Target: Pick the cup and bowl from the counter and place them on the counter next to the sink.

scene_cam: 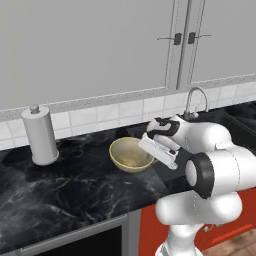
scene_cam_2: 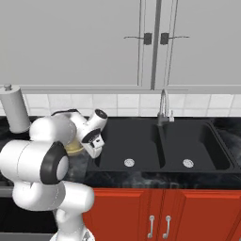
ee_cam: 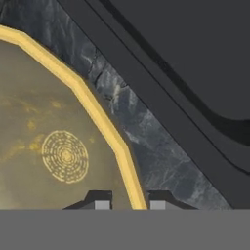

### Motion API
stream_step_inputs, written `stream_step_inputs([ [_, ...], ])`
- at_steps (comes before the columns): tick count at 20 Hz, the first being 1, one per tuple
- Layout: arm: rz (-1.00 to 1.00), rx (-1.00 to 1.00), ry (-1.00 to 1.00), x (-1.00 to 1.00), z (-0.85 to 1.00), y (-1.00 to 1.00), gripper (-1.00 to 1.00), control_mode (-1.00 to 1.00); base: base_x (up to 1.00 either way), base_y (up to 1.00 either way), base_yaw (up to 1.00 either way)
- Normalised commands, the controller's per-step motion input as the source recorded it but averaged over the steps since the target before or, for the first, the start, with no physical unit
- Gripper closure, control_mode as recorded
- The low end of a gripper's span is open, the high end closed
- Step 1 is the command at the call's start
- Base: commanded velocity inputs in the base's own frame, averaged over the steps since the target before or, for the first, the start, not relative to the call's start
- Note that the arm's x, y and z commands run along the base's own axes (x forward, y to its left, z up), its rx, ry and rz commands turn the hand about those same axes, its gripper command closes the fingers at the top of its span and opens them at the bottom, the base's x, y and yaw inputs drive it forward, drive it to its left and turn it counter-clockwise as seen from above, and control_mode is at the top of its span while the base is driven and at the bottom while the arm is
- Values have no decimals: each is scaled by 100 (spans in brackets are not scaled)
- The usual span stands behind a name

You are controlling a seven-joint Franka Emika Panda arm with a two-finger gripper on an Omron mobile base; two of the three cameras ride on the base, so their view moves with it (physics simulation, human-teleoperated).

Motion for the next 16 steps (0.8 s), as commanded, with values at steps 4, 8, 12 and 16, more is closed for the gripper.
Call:
stream_step_inputs([
  [4,-2,0,1,0,0,0,100,-100,0,0,0],
  [8,0,0,0,0,0,0,-100,-100,0,0,0],
  [12,0,0,0,-1,1,0,-100,-100,0,0,0],
  [16,-4,0,0,-26,3,-9,-100,-100,0,0,0],
])
